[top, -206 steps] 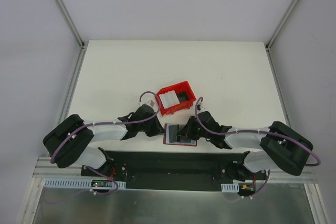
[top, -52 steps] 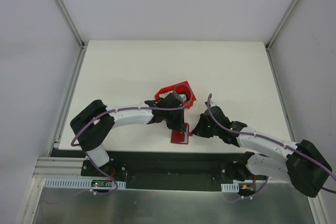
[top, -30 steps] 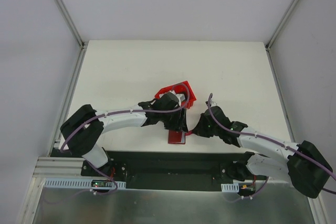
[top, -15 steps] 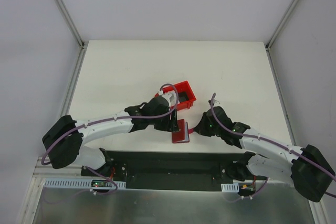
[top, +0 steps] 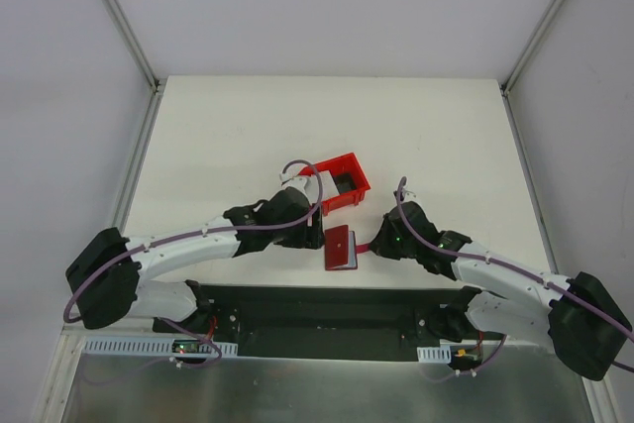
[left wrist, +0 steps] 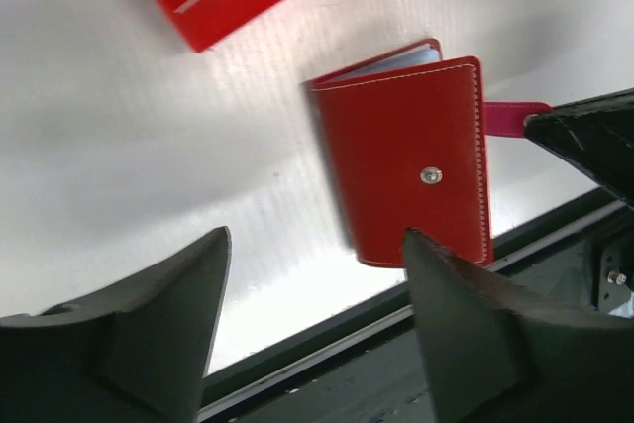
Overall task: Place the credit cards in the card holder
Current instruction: Close the card holder at the center of the board.
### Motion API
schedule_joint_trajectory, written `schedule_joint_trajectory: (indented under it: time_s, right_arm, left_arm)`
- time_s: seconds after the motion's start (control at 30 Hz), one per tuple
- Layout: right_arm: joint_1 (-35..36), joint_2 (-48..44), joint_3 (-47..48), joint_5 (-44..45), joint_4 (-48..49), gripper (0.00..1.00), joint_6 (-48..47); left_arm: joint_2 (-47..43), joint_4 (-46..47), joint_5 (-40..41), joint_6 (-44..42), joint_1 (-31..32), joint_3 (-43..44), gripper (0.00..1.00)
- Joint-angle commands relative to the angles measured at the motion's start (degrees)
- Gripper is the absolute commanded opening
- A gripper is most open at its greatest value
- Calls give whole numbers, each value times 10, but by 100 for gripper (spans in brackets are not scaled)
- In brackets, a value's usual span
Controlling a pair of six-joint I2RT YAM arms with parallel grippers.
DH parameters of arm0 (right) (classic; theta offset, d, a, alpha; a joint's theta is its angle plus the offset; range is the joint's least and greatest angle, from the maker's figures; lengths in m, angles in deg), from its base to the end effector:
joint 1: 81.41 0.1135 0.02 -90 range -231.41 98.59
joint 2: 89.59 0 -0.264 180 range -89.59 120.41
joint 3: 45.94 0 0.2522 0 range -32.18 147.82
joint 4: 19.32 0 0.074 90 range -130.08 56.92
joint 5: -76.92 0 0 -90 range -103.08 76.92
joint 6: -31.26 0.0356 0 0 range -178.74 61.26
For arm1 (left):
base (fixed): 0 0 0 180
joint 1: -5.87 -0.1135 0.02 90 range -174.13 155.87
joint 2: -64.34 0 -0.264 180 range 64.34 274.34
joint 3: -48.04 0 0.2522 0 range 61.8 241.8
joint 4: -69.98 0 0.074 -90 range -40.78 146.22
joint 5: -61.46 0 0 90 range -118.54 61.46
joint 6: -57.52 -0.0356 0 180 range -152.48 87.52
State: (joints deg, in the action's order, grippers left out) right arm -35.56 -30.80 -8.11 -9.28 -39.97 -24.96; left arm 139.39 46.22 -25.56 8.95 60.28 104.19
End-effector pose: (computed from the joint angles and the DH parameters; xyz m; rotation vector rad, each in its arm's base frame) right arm 0.1414 0.1423 0.1763 -0.2149 2.3703 0.6240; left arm 0.1593 -0.2193 0.2126 0.2488 2.4341 -0.7534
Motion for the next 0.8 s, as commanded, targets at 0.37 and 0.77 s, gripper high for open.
schedule_joint_trajectory:
  time_s: [0.37,0.77]
  right_arm:
    - [-1,-2,18,13,-12,4,-6]
    - [-1,-7,17,15,-20,5,-5]
  left_arm:
    - [-124,12,176,93,-12,-96,99]
    - [-69,9,102,52,-14,-94,99]
